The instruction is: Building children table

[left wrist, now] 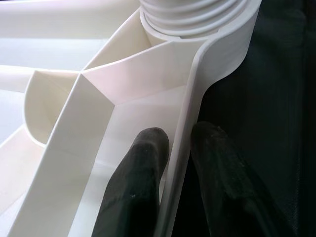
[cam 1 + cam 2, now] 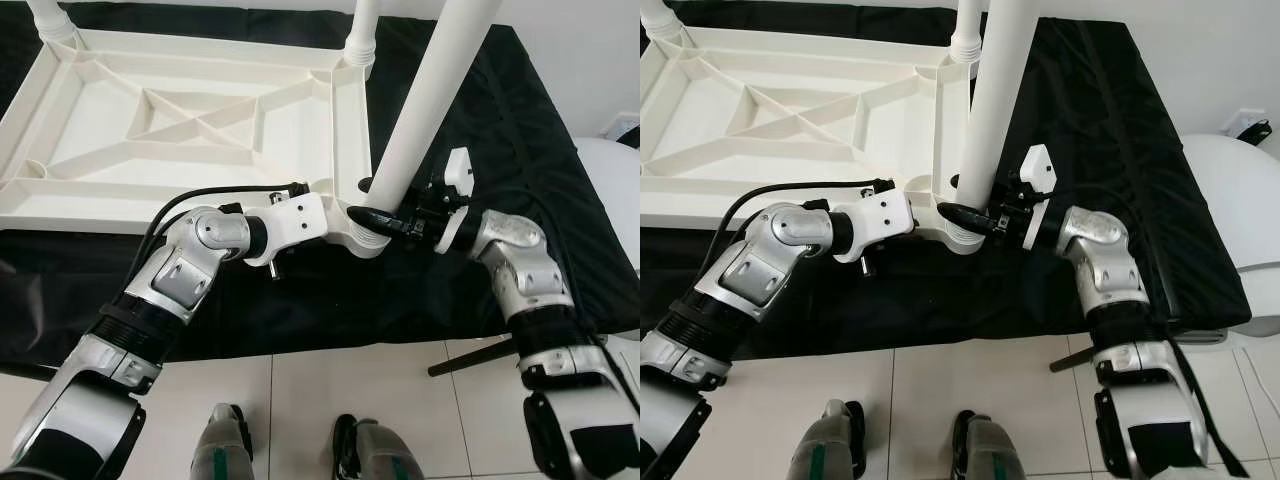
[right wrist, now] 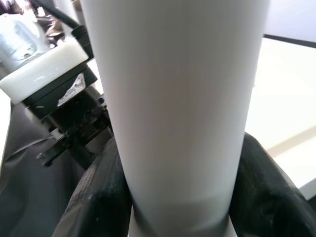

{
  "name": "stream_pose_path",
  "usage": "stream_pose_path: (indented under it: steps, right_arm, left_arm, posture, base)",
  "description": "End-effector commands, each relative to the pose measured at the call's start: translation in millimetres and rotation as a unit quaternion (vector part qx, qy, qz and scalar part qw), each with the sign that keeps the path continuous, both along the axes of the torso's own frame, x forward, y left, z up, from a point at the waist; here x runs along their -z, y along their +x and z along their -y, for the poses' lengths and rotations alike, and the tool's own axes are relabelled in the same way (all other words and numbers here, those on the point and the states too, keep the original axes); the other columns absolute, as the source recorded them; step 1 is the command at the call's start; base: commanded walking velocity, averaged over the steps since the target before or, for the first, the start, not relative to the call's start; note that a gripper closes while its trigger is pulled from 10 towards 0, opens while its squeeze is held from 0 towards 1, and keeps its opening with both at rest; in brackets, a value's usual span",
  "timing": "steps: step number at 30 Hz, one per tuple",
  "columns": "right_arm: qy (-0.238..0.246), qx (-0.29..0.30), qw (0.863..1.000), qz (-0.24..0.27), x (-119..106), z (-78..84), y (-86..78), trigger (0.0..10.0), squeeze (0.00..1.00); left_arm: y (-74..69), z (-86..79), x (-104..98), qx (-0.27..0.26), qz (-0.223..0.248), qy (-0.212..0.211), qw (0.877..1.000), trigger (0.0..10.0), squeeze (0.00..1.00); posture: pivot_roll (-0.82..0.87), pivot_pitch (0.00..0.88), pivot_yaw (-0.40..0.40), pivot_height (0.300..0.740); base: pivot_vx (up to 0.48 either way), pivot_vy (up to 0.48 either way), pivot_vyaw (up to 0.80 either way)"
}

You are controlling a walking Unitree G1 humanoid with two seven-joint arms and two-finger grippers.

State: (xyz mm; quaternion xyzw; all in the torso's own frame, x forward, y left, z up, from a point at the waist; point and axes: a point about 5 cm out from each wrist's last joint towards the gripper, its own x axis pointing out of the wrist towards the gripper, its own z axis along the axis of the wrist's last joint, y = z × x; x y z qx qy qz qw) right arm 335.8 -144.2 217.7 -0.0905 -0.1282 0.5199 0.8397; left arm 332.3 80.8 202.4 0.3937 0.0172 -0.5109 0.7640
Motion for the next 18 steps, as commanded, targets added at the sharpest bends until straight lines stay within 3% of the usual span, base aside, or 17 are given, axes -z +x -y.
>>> stream_pose_path:
  steps: [1,11,18]
  right_arm:
    - [0.049,0.037,0.998,-0.006,-3,3.2,-1.8,10.0,0.00]
    - [0.085,0.089,0.992,0.005,-4,-1.7,-9.7,10.0,0.00]
    - [0.113,0.156,0.981,0.008,-2,-10.7,-21.1,10.0,0.00]
  left_arm:
    - [-2.2,2.4,2,0.003,0.009,0.003,1.000,10.0,0.00]
    - [-1.7,2.1,1,0.001,0.008,0.001,1.000,10.0,0.00]
    - [-2.3,0.9,1,0.000,0.007,0.001,1.000,10.0,0.00]
  posture:
    - [0.07,0.218,-0.027,0.740]
    - [0.07,0.225,-0.027,0.740]
    - [0.08,0.230,-0.028,0.740]
  base:
    - [0.000,0.000,0.00]
    - [0.000,0.000,0.00]
    - [0.000,0.000,0.00]
